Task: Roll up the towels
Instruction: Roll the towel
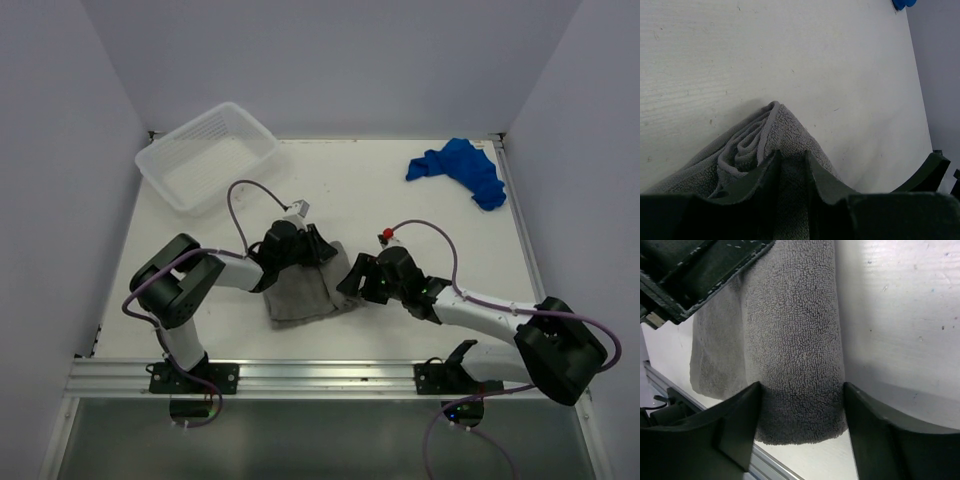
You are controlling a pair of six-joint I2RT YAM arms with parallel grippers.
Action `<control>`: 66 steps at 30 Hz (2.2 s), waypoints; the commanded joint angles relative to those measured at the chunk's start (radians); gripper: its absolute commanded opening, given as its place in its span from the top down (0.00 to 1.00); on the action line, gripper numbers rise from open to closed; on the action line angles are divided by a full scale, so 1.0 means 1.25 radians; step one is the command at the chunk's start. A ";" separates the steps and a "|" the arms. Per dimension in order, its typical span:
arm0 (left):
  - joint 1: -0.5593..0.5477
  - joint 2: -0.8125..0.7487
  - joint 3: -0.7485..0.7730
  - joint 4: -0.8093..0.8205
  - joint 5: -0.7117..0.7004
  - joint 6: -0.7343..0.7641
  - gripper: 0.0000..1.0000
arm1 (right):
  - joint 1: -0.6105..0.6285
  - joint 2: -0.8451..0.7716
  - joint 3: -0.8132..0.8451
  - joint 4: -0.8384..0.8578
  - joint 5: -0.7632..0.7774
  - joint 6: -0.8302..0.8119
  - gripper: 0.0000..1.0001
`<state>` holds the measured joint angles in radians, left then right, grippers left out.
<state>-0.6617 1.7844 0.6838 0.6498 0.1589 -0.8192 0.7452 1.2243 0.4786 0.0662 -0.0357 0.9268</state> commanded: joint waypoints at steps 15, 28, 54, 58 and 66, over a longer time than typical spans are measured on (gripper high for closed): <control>-0.001 -0.027 -0.011 -0.166 -0.044 0.058 0.69 | 0.012 -0.033 -0.011 -0.016 0.014 -0.083 0.87; 0.000 -0.158 0.095 -0.274 -0.072 0.080 0.69 | 0.298 0.046 0.145 -0.296 0.594 -0.219 0.96; -0.058 -0.106 -0.084 -0.138 -0.067 0.041 0.68 | 0.541 0.386 0.438 -0.537 0.810 -0.155 0.81; -0.058 -0.083 -0.115 -0.116 -0.069 0.034 0.69 | 0.535 0.341 0.430 -0.524 0.770 -0.156 0.70; -0.060 -0.086 -0.137 -0.109 -0.078 0.031 0.69 | 0.418 0.038 0.289 -0.375 0.533 -0.179 0.35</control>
<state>-0.7296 1.6421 0.5610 0.6109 0.0925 -0.7937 1.3525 1.4174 0.9176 -0.5392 0.8009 0.7033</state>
